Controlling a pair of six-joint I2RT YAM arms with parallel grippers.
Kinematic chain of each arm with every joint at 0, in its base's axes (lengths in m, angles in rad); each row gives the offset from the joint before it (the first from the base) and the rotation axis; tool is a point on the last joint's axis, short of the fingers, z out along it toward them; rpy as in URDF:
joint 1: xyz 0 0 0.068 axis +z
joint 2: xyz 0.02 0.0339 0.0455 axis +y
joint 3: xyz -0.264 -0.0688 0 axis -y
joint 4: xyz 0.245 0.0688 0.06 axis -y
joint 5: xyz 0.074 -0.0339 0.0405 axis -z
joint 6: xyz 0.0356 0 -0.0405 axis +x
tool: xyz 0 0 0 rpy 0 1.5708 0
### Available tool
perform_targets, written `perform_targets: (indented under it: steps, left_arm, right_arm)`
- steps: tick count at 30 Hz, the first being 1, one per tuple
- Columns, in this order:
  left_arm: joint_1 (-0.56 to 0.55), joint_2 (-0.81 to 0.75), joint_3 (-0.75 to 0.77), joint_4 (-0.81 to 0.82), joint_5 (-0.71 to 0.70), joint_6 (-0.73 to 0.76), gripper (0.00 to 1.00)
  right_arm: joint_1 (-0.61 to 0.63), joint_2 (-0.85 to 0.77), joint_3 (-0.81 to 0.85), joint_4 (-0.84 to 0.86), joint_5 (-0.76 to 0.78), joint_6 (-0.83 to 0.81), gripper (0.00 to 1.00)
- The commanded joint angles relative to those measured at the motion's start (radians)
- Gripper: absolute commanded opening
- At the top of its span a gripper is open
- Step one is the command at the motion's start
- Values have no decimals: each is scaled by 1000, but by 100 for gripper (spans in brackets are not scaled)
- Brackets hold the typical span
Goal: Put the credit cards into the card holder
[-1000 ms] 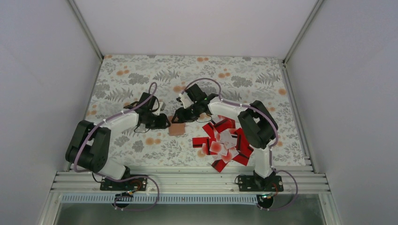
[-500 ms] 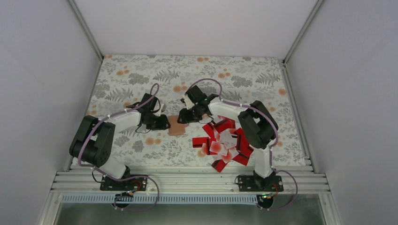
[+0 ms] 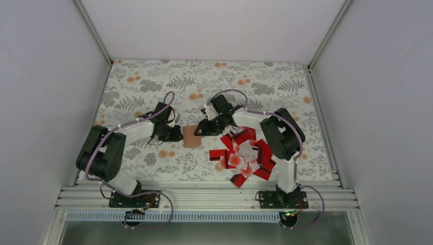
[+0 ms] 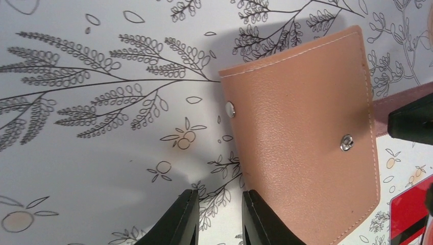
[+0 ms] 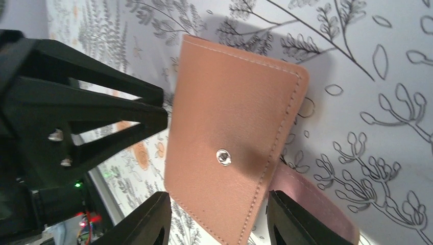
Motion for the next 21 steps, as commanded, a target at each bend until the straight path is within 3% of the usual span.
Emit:
perform_targets:
  steps: [1, 15, 21]
  left_arm:
    - [-18, 30, 15, 13, -7, 18, 23]
    - [-34, 98, 42, 22, -14, 17, 22]
    - [-35, 110, 45, 31, 2, 20, 22]
  right_arm:
    - [-17, 11, -13, 68, -117, 5, 49]
    - [-63, 18, -18, -10, -30, 21, 51]
    - [-66, 22, -32, 18, -69, 21, 51]
